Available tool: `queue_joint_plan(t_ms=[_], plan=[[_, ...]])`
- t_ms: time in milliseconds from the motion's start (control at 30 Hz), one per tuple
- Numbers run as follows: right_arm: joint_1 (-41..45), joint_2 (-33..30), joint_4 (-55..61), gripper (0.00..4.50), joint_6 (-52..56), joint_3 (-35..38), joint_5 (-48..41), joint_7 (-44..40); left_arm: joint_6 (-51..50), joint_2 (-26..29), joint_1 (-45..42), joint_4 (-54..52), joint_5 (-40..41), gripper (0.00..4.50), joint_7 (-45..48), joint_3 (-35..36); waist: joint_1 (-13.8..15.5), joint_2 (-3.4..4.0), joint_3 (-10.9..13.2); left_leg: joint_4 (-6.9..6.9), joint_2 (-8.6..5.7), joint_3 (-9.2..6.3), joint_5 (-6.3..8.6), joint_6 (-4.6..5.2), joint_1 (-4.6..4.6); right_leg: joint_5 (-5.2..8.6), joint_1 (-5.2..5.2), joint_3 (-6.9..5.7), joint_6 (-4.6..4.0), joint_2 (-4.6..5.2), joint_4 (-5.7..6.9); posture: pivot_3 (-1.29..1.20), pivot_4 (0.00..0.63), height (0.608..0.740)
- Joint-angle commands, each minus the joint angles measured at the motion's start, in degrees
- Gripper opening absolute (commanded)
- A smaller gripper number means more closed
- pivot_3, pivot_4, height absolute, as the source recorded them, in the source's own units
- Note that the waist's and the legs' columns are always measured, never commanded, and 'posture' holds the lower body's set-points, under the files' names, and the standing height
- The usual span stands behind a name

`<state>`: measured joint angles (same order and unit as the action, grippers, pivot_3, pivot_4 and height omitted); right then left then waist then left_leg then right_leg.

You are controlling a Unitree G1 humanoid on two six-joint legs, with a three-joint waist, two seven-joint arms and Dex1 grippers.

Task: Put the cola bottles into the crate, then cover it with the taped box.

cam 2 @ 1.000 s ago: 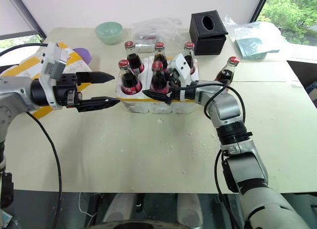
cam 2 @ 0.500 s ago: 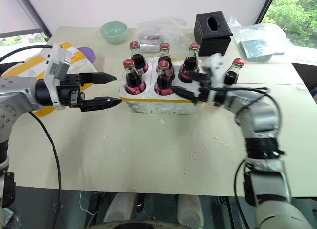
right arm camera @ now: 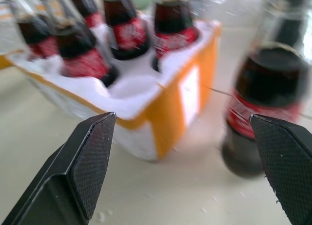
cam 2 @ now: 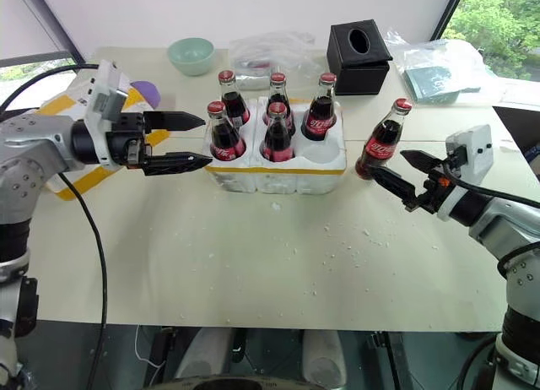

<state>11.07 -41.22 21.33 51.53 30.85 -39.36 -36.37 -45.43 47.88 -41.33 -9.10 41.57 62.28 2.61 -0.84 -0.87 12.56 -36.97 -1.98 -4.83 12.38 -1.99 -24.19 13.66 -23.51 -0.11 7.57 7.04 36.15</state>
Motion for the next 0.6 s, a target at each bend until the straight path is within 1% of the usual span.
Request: queue_joint_plan(t_ms=[33,300,400,600], plan=[[1.76,1.29,-2.89,4.45,-4.2,-1.46,2.77,3.18,1.53,-0.15,-1.99,-0.39,-0.78,4.5,0.95,0.15,-0.09,0.0,0.0,0.0,0.0,0.0,0.0,0.0,0.01,0.0,0.0,0.0,0.0,0.0,0.0,0.0,0.15,0.737],[7.93,3.02,-11.93,4.45,-9.76,-7.1,6.19,4.35,0.51,0.49,-1.18,-2.0,-0.64,4.5,0.57,1.58,0.0,0.01,0.01,0.03,0.01,-0.01,0.0,0.01,-0.01,-0.01,-0.03,0.0,0.04,0.0,0.0,0.0,0.15,0.737],[11.36,4.2,-17.12,4.45,-12.31,-9.56,8.04,4.68,-0.22,1.11,-0.45,-2.93,-0.26,4.5,0.01,2.52,-0.11,0.01,0.01,0.04,0.01,-0.01,0.0,0.01,-0.02,-0.02,-0.03,0.0,0.04,0.0,-0.01,0.0,0.15,0.737],[16.71,5.91,-25.35,4.45,-16.04,-13.24,10.2,3.41,-1.31,1.75,0.45,-4.39,0.39,4.5,-1.04,3.67,-0.16,0.02,0.01,0.06,0.0,0.0,0.0,0.0,-0.02,-0.02,-0.05,0.0,0.05,-0.01,0.0,0.0,0.15,0.737]])
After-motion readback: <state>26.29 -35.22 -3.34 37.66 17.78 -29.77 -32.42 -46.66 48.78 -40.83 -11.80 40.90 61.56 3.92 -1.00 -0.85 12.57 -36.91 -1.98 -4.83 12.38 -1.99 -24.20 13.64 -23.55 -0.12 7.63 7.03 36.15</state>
